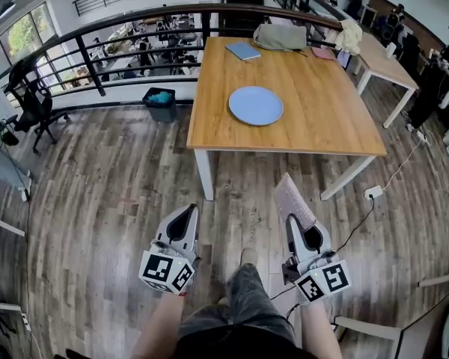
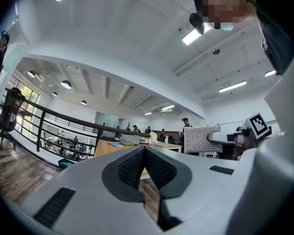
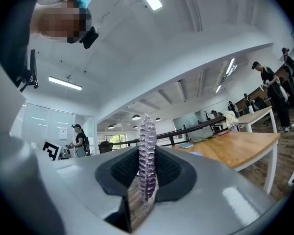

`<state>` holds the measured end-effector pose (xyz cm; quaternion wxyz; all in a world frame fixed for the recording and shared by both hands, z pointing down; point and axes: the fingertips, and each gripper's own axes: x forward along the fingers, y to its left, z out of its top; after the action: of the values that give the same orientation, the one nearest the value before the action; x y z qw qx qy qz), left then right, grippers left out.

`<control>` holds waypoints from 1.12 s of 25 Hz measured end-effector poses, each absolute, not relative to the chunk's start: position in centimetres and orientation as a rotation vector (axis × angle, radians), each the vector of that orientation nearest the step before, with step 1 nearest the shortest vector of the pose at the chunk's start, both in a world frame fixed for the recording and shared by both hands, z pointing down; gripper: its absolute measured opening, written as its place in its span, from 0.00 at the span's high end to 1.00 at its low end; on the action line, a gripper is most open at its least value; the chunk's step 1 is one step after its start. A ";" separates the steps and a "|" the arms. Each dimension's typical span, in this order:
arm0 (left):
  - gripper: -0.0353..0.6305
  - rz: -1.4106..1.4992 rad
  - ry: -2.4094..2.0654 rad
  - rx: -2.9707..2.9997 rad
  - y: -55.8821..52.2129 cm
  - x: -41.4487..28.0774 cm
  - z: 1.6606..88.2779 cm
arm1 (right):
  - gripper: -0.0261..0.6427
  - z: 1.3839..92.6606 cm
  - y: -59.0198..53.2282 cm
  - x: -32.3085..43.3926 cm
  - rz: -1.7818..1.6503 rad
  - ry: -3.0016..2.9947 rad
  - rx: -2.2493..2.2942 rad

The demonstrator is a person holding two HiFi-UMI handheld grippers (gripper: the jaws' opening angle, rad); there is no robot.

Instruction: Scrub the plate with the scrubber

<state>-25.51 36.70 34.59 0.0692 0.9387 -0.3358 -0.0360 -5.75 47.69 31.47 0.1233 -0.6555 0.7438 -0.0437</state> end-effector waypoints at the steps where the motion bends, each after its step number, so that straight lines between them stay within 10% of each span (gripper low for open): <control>1: 0.95 -0.109 -1.018 2.823 35.9 -25.1 34.7 | 0.84 31.5 46.8 -5.5 -0.123 2.180 -1.903; 28: 0.95 -0.065 -1.134 2.802 18.3 -9.3 33.6 | 0.84 31.4 26.0 7.8 -0.210 2.311 -1.700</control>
<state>-9.30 18.28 33.56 0.0590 0.9251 -0.3744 -0.0214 7.83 26.02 31.38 0.1322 -0.5858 0.7963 -0.0723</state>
